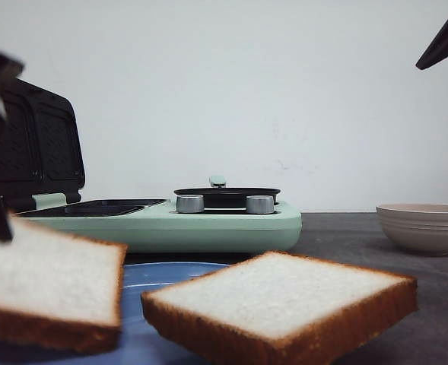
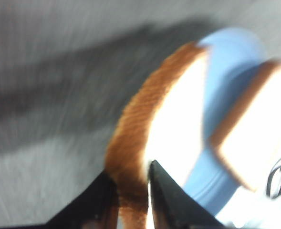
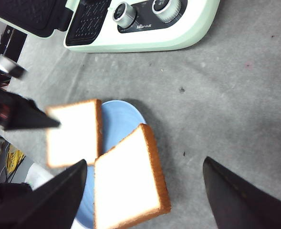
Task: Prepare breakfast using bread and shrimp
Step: 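Lower the left gripper and grasp the bread slice nearest it, then lift the bread slice with the left gripper toward the sandwich maker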
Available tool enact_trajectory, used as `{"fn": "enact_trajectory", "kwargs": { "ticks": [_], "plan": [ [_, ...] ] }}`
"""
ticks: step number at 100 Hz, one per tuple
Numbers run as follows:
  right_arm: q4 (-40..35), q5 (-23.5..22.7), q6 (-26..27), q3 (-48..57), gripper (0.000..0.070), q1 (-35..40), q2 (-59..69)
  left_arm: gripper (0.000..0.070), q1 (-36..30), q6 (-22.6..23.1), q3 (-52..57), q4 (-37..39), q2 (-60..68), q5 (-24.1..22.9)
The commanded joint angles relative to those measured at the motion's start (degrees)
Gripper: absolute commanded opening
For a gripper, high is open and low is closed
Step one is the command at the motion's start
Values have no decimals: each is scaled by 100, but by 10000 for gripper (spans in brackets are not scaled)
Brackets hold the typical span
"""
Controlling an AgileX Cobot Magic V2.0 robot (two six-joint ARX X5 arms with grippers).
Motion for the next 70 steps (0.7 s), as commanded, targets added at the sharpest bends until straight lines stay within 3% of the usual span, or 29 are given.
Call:
{"fn": "enact_trajectory", "kwargs": {
  "ticks": [1, 37, 70],
  "plan": [
    [61, 31, -94, 79, 480, 17, 33, 0, -7, 76, 214, 20, -87, -15],
    [79, 129, -96, 79, 480, 17, 33, 0, -7, 11, 713, 210, -323, 190],
    [96, 131, -177, 79, 480, 17, 33, 0, -7, -896, 1204, 1287, -420, 463]
  ]
}}
